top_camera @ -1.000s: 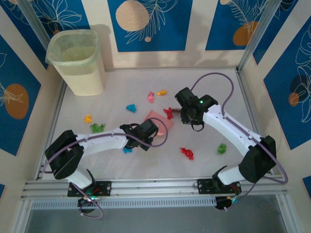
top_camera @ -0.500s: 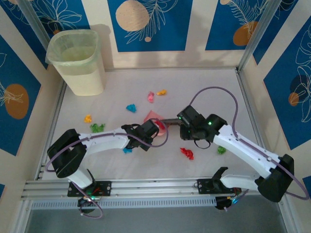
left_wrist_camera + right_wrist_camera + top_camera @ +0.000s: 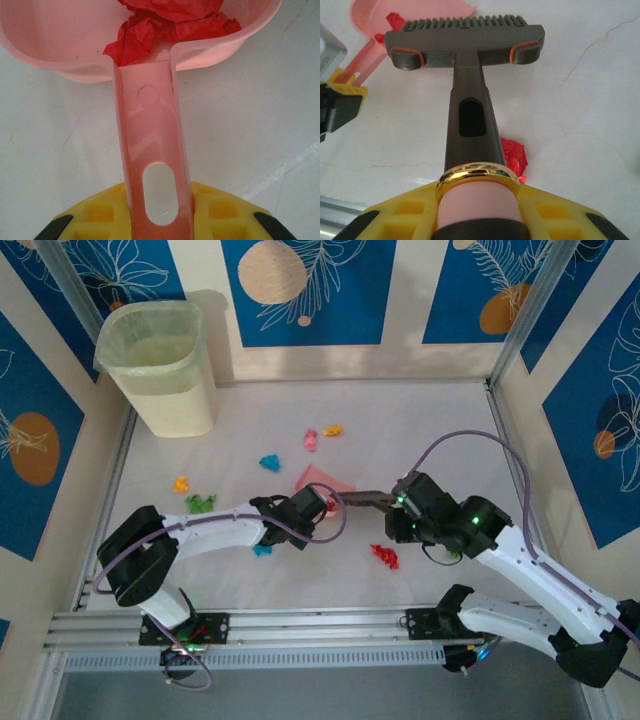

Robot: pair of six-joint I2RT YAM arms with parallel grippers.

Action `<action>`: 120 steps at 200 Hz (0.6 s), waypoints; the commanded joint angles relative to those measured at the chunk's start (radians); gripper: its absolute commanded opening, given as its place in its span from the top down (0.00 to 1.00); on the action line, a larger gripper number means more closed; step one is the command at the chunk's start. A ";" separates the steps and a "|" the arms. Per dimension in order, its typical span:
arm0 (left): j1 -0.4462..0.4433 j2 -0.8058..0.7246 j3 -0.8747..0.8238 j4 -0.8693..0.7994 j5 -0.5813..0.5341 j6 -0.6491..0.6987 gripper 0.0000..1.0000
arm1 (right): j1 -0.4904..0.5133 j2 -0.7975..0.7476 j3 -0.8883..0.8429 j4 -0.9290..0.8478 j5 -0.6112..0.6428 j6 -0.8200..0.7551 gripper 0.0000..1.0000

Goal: Sweep away the paper scraps from the table

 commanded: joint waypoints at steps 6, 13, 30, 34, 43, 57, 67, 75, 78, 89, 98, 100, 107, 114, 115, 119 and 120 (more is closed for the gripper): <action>-0.008 -0.028 -0.018 0.014 -0.015 0.011 1.00 | -0.021 -0.048 0.055 0.011 0.097 0.010 1.00; -0.008 -0.036 -0.019 0.012 -0.009 0.010 1.00 | -0.027 -0.063 0.054 0.019 0.110 0.012 1.00; -0.008 -0.063 -0.026 0.018 0.018 0.011 1.00 | -0.042 -0.112 0.046 0.035 0.126 0.011 1.00; -0.008 -0.071 -0.027 0.022 0.022 0.011 1.00 | -0.044 -0.125 0.043 0.035 0.128 0.012 1.00; -0.008 -0.091 -0.029 0.021 0.047 0.021 1.00 | -0.053 -0.154 0.037 0.033 0.142 0.023 1.00; -0.008 -0.128 -0.039 0.024 0.067 0.028 1.00 | -0.067 -0.194 0.019 0.028 0.161 0.041 1.00; -0.008 -0.157 -0.043 0.018 0.066 0.028 1.00 | -0.079 -0.228 0.008 0.013 0.177 0.064 1.00; -0.008 -0.186 -0.048 0.016 0.060 0.024 1.00 | -0.090 -0.253 0.000 0.002 0.183 0.071 1.00; -0.009 -0.199 -0.052 0.018 0.057 0.024 1.00 | -0.092 -0.262 -0.002 -0.003 0.186 0.073 1.00; -0.008 -0.240 -0.068 0.026 0.043 0.015 1.00 | -0.108 -0.298 -0.017 -0.027 0.204 0.100 1.00; -0.008 -0.273 -0.073 0.020 0.030 0.001 1.00 | -0.118 -0.330 -0.034 -0.035 0.205 0.108 1.00; -0.009 -0.278 -0.073 0.016 0.026 -0.004 1.00 | -0.120 -0.340 -0.037 -0.035 0.204 0.109 1.00; -0.008 -0.296 -0.072 0.002 0.013 -0.023 1.00 | -0.126 -0.364 -0.051 -0.038 0.203 0.111 1.00; -0.008 -0.309 -0.067 -0.019 0.005 -0.040 1.00 | -0.133 -0.385 -0.063 -0.042 0.205 0.114 1.00; -0.008 -0.310 -0.065 -0.023 0.003 -0.044 1.00 | -0.135 -0.388 -0.065 -0.044 0.205 0.114 1.00; -0.008 -0.318 -0.061 -0.035 -0.001 -0.056 1.00 | -0.138 -0.398 -0.071 -0.048 0.207 0.117 1.00; -0.008 -0.320 -0.059 -0.041 -0.003 -0.058 1.00 | -0.138 -0.400 -0.072 -0.049 0.207 0.117 1.00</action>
